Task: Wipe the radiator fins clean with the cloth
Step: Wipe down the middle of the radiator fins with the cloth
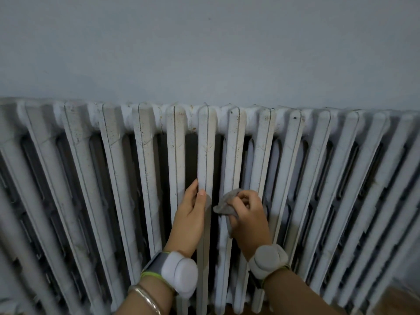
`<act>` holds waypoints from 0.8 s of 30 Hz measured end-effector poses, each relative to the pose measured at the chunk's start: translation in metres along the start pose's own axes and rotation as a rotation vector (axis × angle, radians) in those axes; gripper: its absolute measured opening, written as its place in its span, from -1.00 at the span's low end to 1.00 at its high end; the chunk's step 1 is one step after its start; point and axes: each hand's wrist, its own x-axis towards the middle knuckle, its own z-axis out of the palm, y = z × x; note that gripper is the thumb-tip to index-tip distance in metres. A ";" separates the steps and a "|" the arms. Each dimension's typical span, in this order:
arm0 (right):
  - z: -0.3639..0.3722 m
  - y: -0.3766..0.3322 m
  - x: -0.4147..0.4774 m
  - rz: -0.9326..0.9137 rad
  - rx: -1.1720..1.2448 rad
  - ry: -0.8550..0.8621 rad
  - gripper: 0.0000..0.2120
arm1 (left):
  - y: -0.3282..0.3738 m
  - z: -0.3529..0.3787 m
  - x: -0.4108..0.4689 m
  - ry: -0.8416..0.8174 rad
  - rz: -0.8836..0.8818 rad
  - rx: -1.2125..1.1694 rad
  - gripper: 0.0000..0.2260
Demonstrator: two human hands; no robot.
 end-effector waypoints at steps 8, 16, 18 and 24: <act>-0.062 -0.010 0.022 -0.184 0.170 0.105 -0.87 | 0.011 0.002 -0.001 0.195 0.129 0.145 -0.77; -0.090 -0.008 0.065 0.083 0.225 0.472 -0.75 | 0.006 0.029 -0.004 0.113 0.217 0.076 -0.71; -0.084 -0.006 0.072 0.135 0.224 0.505 -0.74 | 0.004 0.034 -0.001 0.084 0.153 0.040 -0.66; -0.064 0.002 0.074 0.124 0.255 0.440 -0.73 | -0.005 0.045 0.008 -0.013 0.077 0.000 -0.62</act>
